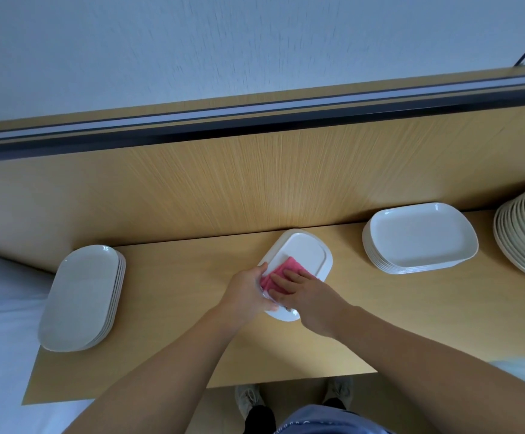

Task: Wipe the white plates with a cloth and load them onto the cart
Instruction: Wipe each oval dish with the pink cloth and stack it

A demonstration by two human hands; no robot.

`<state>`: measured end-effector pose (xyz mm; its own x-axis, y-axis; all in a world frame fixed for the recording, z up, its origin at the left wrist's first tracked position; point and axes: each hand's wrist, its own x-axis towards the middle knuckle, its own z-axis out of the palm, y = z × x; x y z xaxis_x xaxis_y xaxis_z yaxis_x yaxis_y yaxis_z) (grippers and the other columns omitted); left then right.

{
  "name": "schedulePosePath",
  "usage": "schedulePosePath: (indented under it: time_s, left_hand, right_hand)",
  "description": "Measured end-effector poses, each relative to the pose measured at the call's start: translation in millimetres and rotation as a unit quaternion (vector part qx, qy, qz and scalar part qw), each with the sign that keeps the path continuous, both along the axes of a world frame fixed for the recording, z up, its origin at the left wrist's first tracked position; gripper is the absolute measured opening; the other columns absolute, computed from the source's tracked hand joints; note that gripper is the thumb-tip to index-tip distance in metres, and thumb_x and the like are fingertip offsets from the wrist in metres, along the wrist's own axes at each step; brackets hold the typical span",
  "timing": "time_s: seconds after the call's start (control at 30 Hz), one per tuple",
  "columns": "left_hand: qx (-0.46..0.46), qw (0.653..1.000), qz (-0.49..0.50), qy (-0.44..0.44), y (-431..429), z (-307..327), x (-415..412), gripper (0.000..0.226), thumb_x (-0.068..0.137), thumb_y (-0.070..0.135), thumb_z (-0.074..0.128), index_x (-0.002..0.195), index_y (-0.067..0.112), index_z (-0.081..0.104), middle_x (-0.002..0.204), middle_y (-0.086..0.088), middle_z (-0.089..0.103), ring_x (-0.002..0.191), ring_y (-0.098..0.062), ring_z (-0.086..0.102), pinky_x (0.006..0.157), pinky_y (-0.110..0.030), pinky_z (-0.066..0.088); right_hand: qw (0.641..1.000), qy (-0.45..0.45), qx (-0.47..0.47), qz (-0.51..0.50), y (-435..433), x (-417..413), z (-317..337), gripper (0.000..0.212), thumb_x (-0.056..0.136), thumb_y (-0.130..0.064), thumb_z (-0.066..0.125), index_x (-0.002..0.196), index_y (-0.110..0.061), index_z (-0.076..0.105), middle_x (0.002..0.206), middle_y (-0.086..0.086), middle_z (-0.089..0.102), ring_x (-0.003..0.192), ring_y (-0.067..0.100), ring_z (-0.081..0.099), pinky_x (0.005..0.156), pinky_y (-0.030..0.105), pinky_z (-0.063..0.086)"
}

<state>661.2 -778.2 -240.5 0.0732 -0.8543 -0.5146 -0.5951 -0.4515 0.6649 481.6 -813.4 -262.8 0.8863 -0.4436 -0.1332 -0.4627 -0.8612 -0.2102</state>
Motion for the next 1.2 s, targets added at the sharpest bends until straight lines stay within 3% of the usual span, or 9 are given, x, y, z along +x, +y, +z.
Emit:
schedulePosePath:
  time_s: [0.1,0.27,0.43,0.6,0.7,0.8,0.93,1.07,1.2]
  left_hand:
    - [0.000,1.000,0.012,0.010,2,-3,-1,0.101,0.060,0.012,0.089,0.147,0.013,0.038,0.140,0.002,0.053,0.124,-0.009,0.052,0.097,-0.014,0.040]
    - [-0.010,1.000,0.016,0.013,4,-6,-1,0.099,0.058,0.010,0.089,0.145,0.014,0.043,0.133,0.001,0.059,0.119,-0.010,0.056,0.096,-0.017,0.044]
    - [-0.020,1.000,0.017,0.010,4,-1,-2,0.091,0.059,0.009,0.089,0.140,0.014,0.048,0.125,0.004,0.061,0.113,-0.010,0.056,0.095,-0.020,0.045]
    - [-0.034,0.999,0.026,0.028,7,2,-4,0.066,0.055,0.005,0.086,0.115,0.021,0.065,0.102,0.006,0.070,0.103,-0.018,0.064,0.086,-0.029,0.053]
    - [-0.040,0.999,0.018,0.027,6,3,-4,0.072,0.058,0.006,0.086,0.124,0.018,0.061,0.107,0.010,0.066,0.103,-0.012,0.061,0.088,-0.024,0.050]
    - [-0.020,0.999,0.020,0.021,3,8,-3,0.087,0.062,0.008,0.086,0.140,0.015,0.049,0.115,0.012,0.055,0.108,-0.005,0.052,0.089,-0.016,0.041]
    - [-0.004,1.000,0.007,0.009,1,13,-3,0.094,0.063,0.011,0.085,0.145,0.022,0.041,0.137,0.003,0.052,0.123,-0.012,0.049,0.099,-0.024,0.043]
    - [-0.021,1.000,0.004,0.014,0,25,-4,0.073,0.068,0.002,0.076,0.136,0.018,0.052,0.125,0.000,0.056,0.115,-0.018,0.050,0.099,-0.035,0.047]
    - [-0.005,0.987,0.094,0.132,9,29,5,0.062,0.079,0.001,0.070,0.128,0.033,0.046,0.124,0.003,0.059,0.108,-0.013,0.059,0.089,-0.029,0.051]
  right_hand:
    - [0.999,0.034,0.040,0.002,-8,3,4,0.064,0.091,0.002,0.047,0.150,-0.017,0.032,0.159,0.006,0.023,0.147,0.031,0.017,0.121,0.040,0.006]
    - [0.998,0.008,0.054,-0.005,-24,-2,-4,0.067,0.090,0.002,0.052,0.150,-0.023,0.033,0.159,0.000,0.025,0.148,0.026,0.016,0.117,0.030,0.001]
    - [0.997,0.037,0.066,-0.028,-42,-4,-5,0.067,0.092,0.000,0.047,0.150,-0.031,0.031,0.159,-0.009,0.021,0.149,0.018,0.010,0.121,0.038,0.010]
    - [0.994,0.050,0.025,-0.098,-79,-13,-6,0.057,0.096,-0.013,0.044,0.148,-0.034,0.034,0.156,-0.013,0.029,0.143,0.020,0.022,0.107,0.035,0.033]
    - [0.988,0.064,0.053,-0.133,-90,-18,-12,0.051,0.095,-0.025,0.054,0.142,-0.038,0.041,0.154,-0.013,0.032,0.139,0.020,0.031,0.107,0.034,0.036]
    - [0.984,0.063,0.061,-0.156,-89,-21,-10,0.061,0.096,-0.012,0.049,0.149,-0.036,0.031,0.155,-0.012,0.029,0.131,0.023,0.041,0.099,0.027,0.041]
    - [0.968,0.061,0.075,-0.234,-85,-29,-2,0.064,0.094,-0.007,0.047,0.148,-0.037,0.029,0.145,-0.010,0.041,0.107,0.025,0.056,0.080,0.032,0.051]
    - [0.971,0.028,0.051,-0.232,-78,-39,-3,0.080,0.082,0.002,0.049,0.147,-0.040,0.027,0.144,-0.013,0.043,0.105,0.024,0.058,0.076,0.034,0.054]
    - [0.974,-0.057,0.047,-0.213,-70,-52,3,0.066,0.080,0.001,0.046,0.136,-0.035,0.046,0.132,-0.011,0.052,0.098,0.023,0.061,0.067,0.035,0.053]
